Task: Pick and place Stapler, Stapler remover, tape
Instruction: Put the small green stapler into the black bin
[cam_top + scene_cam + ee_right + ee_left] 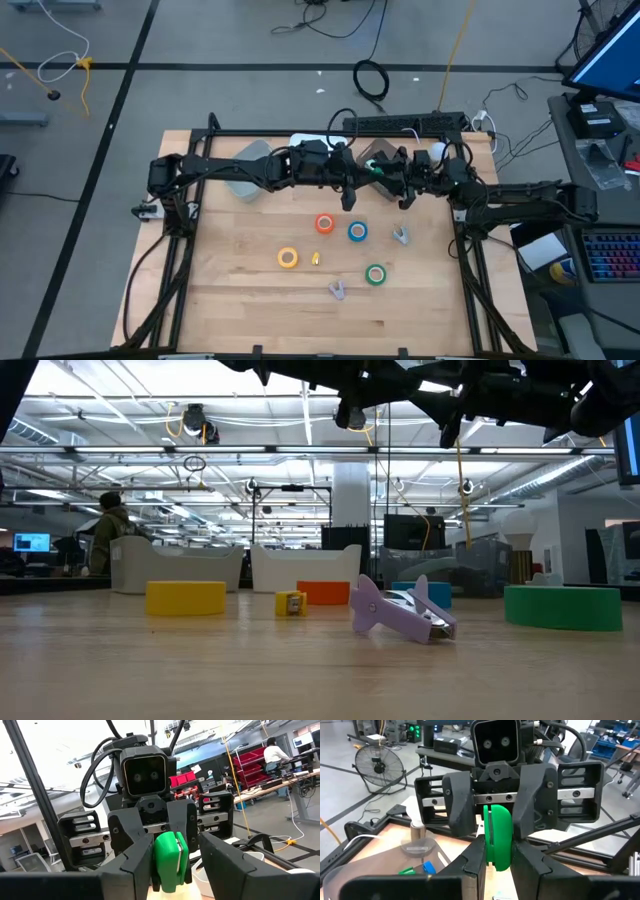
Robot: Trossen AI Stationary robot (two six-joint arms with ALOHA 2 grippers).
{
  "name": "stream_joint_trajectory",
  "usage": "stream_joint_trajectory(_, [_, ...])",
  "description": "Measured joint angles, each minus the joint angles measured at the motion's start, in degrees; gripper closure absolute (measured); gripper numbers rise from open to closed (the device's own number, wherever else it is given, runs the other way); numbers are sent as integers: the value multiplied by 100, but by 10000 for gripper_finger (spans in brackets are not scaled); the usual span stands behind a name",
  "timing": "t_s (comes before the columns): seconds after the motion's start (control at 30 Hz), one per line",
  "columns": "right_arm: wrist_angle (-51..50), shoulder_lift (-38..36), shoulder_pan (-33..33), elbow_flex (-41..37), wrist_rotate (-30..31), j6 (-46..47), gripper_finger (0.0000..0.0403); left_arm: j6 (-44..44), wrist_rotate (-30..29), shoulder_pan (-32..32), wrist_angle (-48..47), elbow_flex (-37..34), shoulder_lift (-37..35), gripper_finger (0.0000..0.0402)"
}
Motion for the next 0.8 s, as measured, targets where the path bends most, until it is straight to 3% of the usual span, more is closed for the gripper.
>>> stream_joint_trajectory(0.27, [2, -1, -1, -1, 2, -1, 259, -3, 52, 3, 15, 0, 0, 330])
stream_joint_trajectory(0.63, [18, -4, -1, 0, -33, -4, 338, -30, 62, 7, 17, 0, 0, 330])
stream_joint_trajectory(0.8, [14, -7, -1, 0, -41, 1, 342, -76, 78, 5, 20, 0, 0, 330])
